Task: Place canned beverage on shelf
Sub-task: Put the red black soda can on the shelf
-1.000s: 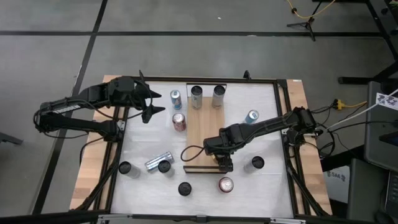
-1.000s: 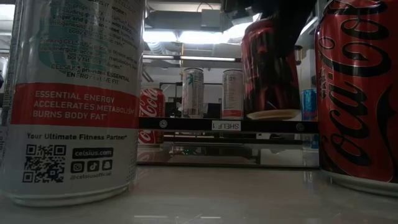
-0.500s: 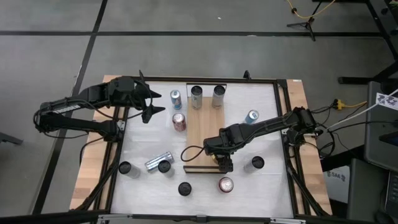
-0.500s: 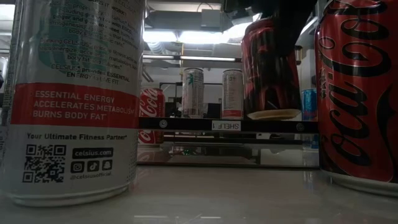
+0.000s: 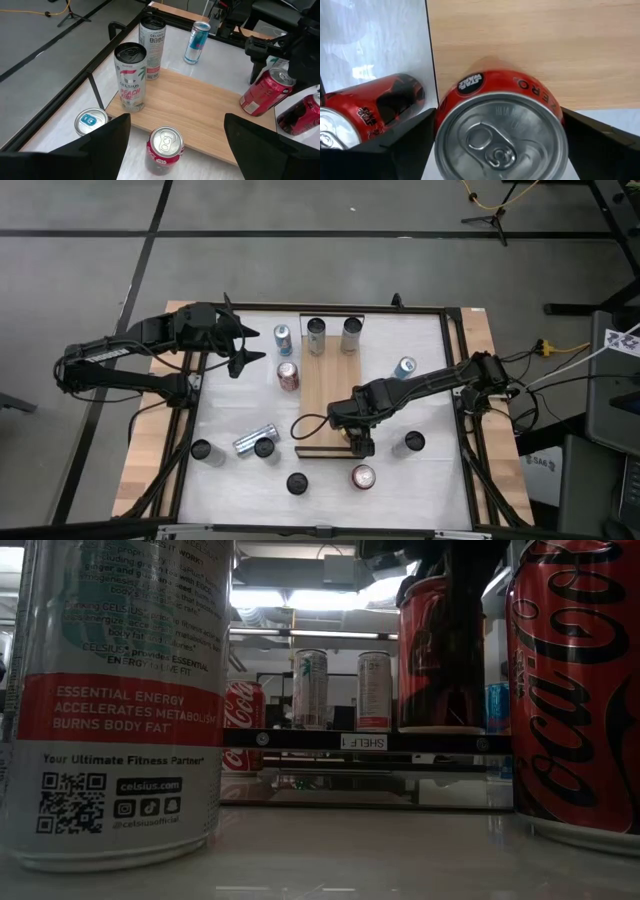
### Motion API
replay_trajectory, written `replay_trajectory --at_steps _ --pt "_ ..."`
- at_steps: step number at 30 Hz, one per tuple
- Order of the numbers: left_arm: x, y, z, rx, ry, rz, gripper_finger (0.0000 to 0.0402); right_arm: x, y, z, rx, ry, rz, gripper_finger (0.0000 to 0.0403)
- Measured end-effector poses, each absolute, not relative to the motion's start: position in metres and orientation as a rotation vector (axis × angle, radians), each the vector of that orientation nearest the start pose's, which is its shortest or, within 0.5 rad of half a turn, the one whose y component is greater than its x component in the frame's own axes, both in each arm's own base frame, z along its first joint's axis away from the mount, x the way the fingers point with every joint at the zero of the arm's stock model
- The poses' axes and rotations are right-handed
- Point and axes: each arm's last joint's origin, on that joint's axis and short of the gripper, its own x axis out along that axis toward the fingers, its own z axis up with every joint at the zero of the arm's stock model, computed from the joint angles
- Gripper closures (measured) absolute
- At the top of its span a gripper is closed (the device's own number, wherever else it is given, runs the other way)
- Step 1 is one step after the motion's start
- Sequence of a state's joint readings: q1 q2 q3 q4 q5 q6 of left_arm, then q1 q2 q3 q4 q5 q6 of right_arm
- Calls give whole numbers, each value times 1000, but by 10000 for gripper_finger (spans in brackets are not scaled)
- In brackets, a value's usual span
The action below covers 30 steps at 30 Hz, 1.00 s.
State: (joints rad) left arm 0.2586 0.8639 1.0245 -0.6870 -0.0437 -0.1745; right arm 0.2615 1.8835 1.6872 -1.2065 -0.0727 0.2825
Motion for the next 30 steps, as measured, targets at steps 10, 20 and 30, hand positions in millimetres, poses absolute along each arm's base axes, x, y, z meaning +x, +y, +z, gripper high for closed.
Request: replay_trajectory --at_steps 10,20,30 --pt "159 43 354 -226 498 341 88 357 99 301 136 1393 123 18" --pt "159 43 354 -226 498 341 88 354 95 329 70 1345 41 17" --pt "159 43 354 -226 498 341 88 352 80 328 -4 1373 -108 17"
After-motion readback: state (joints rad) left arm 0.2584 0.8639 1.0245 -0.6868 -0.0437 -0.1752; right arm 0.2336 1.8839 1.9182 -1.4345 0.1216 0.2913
